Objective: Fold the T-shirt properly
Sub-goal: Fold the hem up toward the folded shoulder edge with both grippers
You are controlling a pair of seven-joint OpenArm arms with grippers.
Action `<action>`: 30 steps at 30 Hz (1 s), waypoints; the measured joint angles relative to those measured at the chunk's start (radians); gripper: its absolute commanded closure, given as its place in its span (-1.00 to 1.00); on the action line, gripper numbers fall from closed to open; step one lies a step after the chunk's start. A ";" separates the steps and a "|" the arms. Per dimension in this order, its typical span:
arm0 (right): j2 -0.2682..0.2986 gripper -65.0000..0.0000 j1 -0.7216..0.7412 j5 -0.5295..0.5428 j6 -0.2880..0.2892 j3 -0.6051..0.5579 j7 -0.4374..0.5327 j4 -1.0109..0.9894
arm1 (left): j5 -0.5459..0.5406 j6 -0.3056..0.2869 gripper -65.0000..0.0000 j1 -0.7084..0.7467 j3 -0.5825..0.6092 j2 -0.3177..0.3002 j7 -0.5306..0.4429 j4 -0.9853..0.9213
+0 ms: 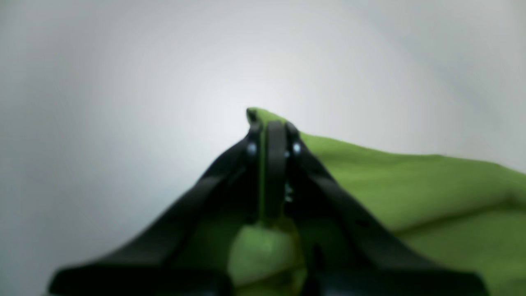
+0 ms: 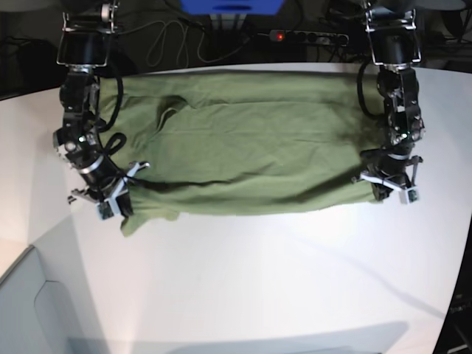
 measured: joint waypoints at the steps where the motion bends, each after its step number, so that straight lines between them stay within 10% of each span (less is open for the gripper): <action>1: -0.001 1.00 -0.013 0.000 0.000 0.000 -0.001 0.019 | 0.003 0.003 1.00 0.014 0.000 0.000 0.006 0.023; 30: -0.016 1.00 -0.233 0.010 0.000 0.056 0.014 0.182 | -0.004 -0.011 1.00 0.265 -0.122 0.072 -0.006 0.344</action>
